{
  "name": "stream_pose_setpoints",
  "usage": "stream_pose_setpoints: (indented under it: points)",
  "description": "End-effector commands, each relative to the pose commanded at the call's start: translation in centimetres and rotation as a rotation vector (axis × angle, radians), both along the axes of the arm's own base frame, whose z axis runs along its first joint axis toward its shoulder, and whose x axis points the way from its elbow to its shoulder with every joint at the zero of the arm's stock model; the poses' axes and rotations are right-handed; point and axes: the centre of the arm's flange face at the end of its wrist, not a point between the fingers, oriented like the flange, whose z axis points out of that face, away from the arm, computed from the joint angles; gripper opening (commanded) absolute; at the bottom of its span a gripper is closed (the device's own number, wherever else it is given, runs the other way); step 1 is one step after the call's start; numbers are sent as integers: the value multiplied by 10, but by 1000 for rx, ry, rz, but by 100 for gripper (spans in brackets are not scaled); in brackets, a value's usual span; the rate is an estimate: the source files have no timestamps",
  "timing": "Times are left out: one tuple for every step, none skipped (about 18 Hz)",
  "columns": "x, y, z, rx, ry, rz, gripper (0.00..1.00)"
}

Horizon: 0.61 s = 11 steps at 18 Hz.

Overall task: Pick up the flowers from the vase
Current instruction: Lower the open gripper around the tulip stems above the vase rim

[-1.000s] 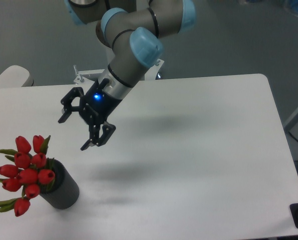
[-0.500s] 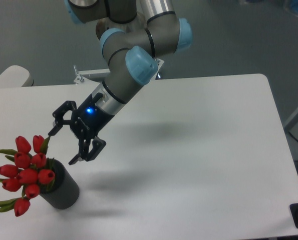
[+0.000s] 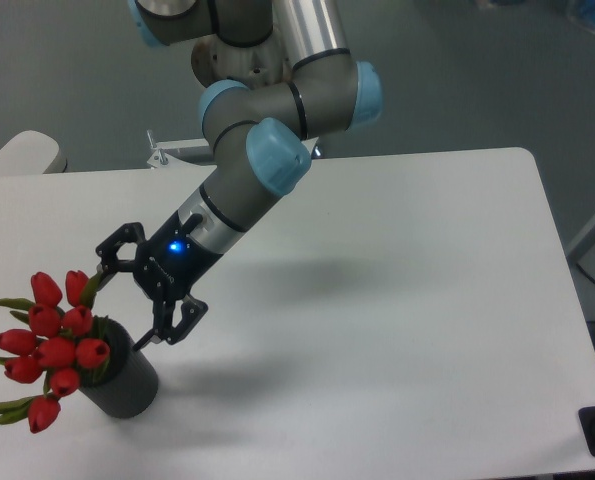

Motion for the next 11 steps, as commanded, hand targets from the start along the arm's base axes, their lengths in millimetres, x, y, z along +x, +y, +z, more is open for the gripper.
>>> stream_pose_setpoints:
  points:
    - [0,1,-2,0,3,-4,100]
    - [1,2,-4,4,9,-11,100]
    - [1,3,-5,10,18,-19,100]
    - [2,4,-6,20,30,-29,100]
    - [1,7,-11,27,39,-36,100]
    - [3,11,-11,35,46,-45,100]
    - [9,14,-11,37,48,-56,100]
    - [9,16,-11,37,48,-58,100]
    - [10,17,-13,37,48,-62,100]
    - [11,19,-16,35,46,-65,100]
    - [17,24,-14,41,51,-77,100]
